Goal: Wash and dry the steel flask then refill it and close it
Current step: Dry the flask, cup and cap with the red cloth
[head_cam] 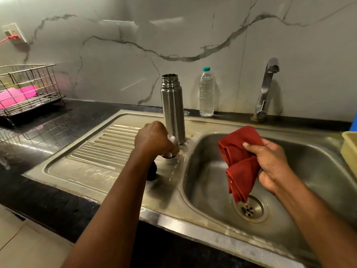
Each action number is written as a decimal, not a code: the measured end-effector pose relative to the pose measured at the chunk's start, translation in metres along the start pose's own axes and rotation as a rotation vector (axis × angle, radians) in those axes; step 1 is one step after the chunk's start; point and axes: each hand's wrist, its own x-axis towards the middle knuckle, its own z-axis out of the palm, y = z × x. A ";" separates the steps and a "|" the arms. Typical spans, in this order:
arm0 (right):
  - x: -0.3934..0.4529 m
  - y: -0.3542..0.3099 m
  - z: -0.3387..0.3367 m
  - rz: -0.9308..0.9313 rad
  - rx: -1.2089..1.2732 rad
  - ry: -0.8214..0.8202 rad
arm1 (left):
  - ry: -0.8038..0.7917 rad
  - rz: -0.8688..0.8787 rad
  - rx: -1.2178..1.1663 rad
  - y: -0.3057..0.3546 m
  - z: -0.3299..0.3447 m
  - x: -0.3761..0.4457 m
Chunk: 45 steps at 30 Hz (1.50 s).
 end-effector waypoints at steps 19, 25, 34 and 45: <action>-0.005 -0.004 -0.004 -0.516 -0.522 -0.167 | -0.234 0.387 -0.974 0.091 0.083 -0.007; -0.012 -0.001 0.007 -0.746 -0.710 -0.235 | -0.081 0.425 -0.917 0.092 0.080 -0.004; -0.013 -0.007 0.004 -0.859 -0.909 -0.319 | 0.009 0.491 -0.777 0.091 0.082 -0.004; -0.005 -0.015 -0.004 -0.732 -0.869 -0.108 | 0.003 0.502 -0.770 0.102 0.083 -0.022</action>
